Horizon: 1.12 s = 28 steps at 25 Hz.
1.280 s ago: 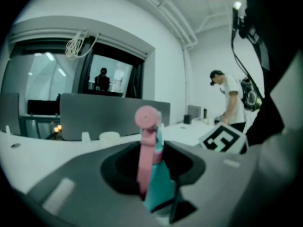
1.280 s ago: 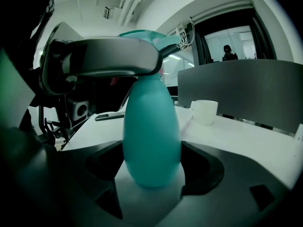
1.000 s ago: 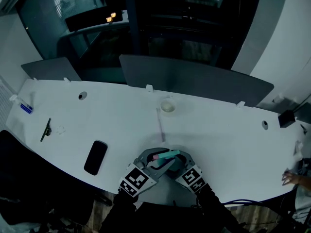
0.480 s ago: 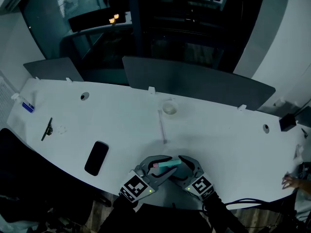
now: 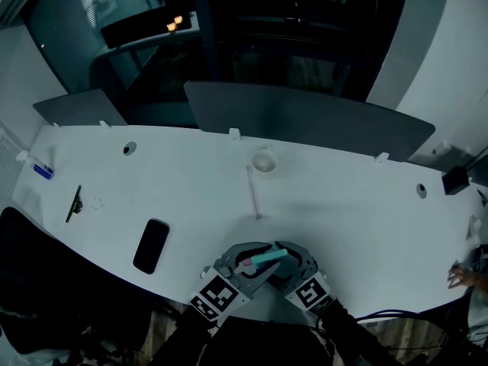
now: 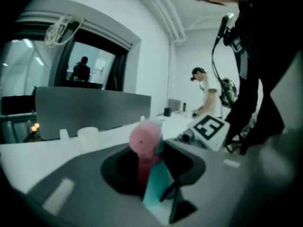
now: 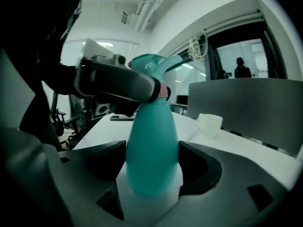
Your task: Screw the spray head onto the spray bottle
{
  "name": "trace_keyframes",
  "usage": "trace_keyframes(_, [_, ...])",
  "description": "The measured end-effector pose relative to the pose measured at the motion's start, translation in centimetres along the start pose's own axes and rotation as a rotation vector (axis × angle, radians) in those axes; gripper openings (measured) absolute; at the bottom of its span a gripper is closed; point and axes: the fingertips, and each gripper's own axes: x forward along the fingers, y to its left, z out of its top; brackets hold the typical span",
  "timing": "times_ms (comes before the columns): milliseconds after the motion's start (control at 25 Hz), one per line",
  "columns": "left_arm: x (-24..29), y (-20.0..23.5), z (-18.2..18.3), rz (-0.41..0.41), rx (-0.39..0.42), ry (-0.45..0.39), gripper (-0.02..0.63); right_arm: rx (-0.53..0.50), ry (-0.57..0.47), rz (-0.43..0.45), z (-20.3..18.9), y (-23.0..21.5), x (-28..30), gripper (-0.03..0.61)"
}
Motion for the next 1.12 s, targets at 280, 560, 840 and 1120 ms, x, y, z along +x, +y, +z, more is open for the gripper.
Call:
trace_keyframes(280, [0.1, -1.6, -0.5, -0.307, 0.133, 0.229, 0.138, -0.167, 0.040, 0.436, -0.8, 1.4, -0.8, 0.357])
trace_keyframes(560, [0.3, -0.2, 1.2, -0.067, 0.026, -0.024, 0.164, -0.023, -0.046, 0.221, -0.7, 0.3, -0.3, 0.357])
trace_keyframes(840, [-0.7, 0.8, 3.4, 0.103, -0.073, -0.232, 0.228, 0.028, -0.058, 0.206, -0.8, 0.2, -0.2, 0.357])
trace_keyframes(1120, [-0.2, -0.2, 2.3, -0.042, 0.033, -0.071, 0.109, 0.022, -0.053, 0.207, -1.0, 0.2, -0.2, 0.357])
